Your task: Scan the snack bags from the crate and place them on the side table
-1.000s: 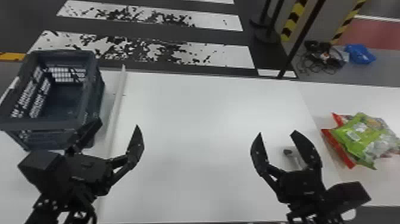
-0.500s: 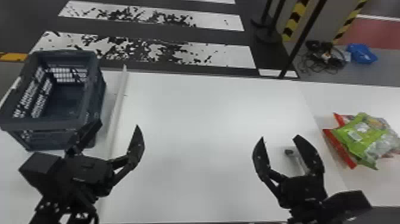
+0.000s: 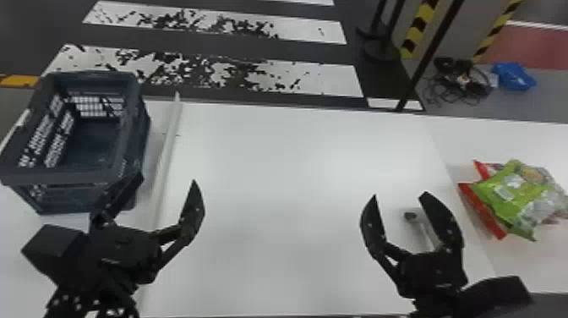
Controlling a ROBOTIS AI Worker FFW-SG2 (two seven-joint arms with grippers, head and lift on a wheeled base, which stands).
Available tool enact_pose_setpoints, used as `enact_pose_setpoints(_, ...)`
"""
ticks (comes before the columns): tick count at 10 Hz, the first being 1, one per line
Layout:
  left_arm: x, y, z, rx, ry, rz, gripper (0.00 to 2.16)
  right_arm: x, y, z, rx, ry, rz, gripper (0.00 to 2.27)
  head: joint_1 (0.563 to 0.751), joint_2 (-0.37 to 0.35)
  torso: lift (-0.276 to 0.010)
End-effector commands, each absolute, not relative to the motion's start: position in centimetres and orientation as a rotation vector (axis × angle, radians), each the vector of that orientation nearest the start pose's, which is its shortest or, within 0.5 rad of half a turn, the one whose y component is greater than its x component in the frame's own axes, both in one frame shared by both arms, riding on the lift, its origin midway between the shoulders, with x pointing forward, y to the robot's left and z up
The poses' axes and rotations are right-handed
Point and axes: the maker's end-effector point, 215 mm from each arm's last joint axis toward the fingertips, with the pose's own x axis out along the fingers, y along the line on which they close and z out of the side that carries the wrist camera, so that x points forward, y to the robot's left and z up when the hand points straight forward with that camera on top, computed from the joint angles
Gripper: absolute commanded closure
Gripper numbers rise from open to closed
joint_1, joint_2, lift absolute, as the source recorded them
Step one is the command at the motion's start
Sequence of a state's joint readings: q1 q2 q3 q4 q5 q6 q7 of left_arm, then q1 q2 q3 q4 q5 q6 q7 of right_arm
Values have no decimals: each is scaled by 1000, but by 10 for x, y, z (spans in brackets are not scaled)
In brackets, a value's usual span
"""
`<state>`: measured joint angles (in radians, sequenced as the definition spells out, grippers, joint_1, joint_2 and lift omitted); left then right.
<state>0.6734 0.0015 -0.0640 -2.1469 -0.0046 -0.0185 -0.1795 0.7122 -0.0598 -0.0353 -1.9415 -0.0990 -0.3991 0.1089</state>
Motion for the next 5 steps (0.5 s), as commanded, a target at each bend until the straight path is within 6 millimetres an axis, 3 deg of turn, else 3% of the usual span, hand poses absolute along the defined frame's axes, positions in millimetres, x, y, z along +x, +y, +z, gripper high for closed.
enact_pose_setpoints(1,389,156,-349,-42,79,-229,87,362,-236,-359,23,-59,86,63,695,-122,-94)
enact_pose_setpoints(5,393,156,-348,-43,76,-229,87,363,-235,-358,30,-61,83,63,695,-122,-94)
